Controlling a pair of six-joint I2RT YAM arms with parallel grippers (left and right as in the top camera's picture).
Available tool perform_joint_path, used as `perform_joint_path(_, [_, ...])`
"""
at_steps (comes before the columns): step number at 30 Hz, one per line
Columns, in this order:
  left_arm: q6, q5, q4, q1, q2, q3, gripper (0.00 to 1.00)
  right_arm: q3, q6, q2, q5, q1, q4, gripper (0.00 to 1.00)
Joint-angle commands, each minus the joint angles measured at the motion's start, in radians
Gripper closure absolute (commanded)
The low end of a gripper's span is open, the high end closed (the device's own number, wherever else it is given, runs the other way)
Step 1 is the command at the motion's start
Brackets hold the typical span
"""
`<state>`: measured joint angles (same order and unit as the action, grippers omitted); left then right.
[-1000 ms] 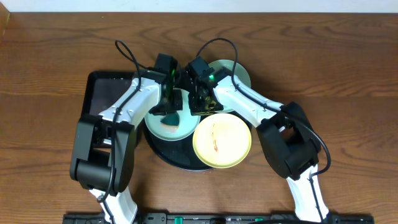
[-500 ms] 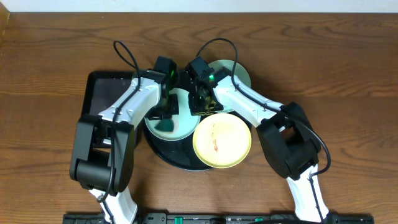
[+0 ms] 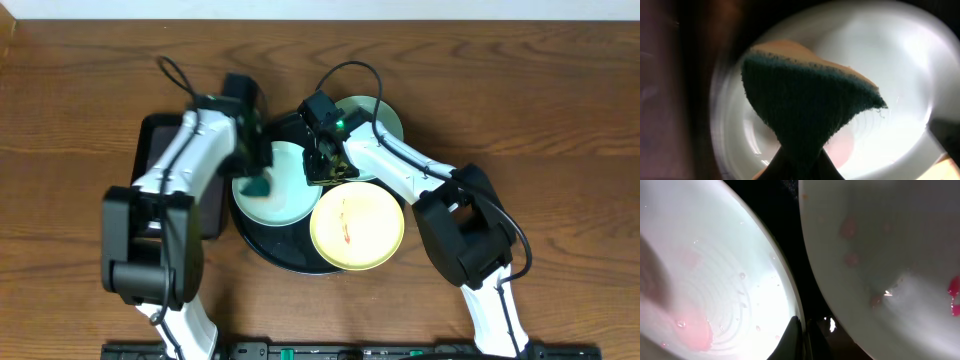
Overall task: Clean dirty plates on tray and stack at the side
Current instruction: 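Scrub the left mint plate with the sponge while right gripper holds it, then lift the scrubbed mint plate with the right gripper and carry it right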
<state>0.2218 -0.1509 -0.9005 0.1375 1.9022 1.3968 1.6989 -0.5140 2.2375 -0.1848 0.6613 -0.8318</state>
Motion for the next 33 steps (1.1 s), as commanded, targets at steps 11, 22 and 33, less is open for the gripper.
perform_joint_path(11, [-0.019, 0.013, -0.143, -0.235, -0.106, 0.164, 0.93, 0.004, 0.092, -0.02, 0.01, 0.008, 0.006, 0.99])
perform_joint_path(22, [-0.02, 0.013, -0.148, -0.262, -0.106, 0.162, 0.93, 0.004, 0.138, -0.221, 0.459, 0.134, -0.011, 0.99])
perform_joint_path(33, [-0.02, 0.013, -0.15, -0.262, -0.106, 0.162, 0.92, 0.004, 0.156, -0.281, 1.022, 0.315, -0.061, 0.99])
